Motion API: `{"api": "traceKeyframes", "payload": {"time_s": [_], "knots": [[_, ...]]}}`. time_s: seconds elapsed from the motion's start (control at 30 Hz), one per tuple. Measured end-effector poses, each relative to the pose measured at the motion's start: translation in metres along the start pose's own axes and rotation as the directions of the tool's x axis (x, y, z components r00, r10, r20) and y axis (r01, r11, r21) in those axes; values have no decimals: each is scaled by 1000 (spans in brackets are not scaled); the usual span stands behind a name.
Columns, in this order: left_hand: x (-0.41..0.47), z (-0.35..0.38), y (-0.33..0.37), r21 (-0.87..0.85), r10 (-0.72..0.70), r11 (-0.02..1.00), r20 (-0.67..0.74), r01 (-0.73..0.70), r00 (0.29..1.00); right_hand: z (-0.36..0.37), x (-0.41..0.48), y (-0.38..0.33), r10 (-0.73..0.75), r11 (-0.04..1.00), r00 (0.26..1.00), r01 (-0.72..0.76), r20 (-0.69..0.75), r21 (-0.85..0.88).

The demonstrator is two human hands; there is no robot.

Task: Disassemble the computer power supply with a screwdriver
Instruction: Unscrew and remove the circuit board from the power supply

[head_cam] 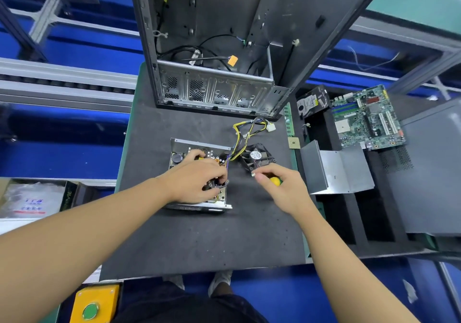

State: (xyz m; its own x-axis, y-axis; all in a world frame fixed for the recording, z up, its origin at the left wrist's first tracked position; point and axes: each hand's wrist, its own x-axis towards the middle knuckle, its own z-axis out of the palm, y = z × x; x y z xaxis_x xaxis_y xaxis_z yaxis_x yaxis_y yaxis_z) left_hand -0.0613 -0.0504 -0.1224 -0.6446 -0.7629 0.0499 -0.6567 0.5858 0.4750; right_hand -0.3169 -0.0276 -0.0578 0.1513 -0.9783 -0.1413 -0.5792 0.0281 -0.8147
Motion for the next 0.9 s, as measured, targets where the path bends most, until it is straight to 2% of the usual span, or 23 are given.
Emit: {"api": "traceKeyframes", "payload": {"time_s": [0.13,0.2,0.3,0.37,0.4,0.47,0.57,0.63,0.7,0.77,0.9], "knots": [[2,-5,4,19,-6,1000,73,5,997,-22,6,0,15,1000,1000,-15,-4,-13],[2,-7,8,25,-24,999,110,21,994,-27,10,0,-7,995,993,19,121,-98],[2,-10,18,23,-54,998,144,51,988,-21,17,-3,-17,949,939,124,345,-291],[1,-11,24,23,-81,997,118,79,990,-17,21,-2,-1,940,916,138,401,-313],[2,-11,28,33,-95,995,92,92,991,-18,22,-1,10,959,927,98,376,-267],[6,-12,34,86,-107,991,42,103,993,-23,24,1,37,998,971,-23,235,-59],[25,-12,50,147,-142,980,41,134,989,-43,33,4,38,981,997,-25,-62,192],[43,-7,64,120,-230,968,70,221,971,-58,40,4,84,924,981,-10,-177,383],[61,4,77,90,-354,934,114,345,928,-71,46,9,125,862,971,-3,-206,507],[78,19,85,106,-432,902,158,419,888,-76,49,17,170,831,963,-26,-209,556],[107,45,90,181,-581,812,159,555,798,-71,47,41,368,689,911,-131,-188,713]]}}
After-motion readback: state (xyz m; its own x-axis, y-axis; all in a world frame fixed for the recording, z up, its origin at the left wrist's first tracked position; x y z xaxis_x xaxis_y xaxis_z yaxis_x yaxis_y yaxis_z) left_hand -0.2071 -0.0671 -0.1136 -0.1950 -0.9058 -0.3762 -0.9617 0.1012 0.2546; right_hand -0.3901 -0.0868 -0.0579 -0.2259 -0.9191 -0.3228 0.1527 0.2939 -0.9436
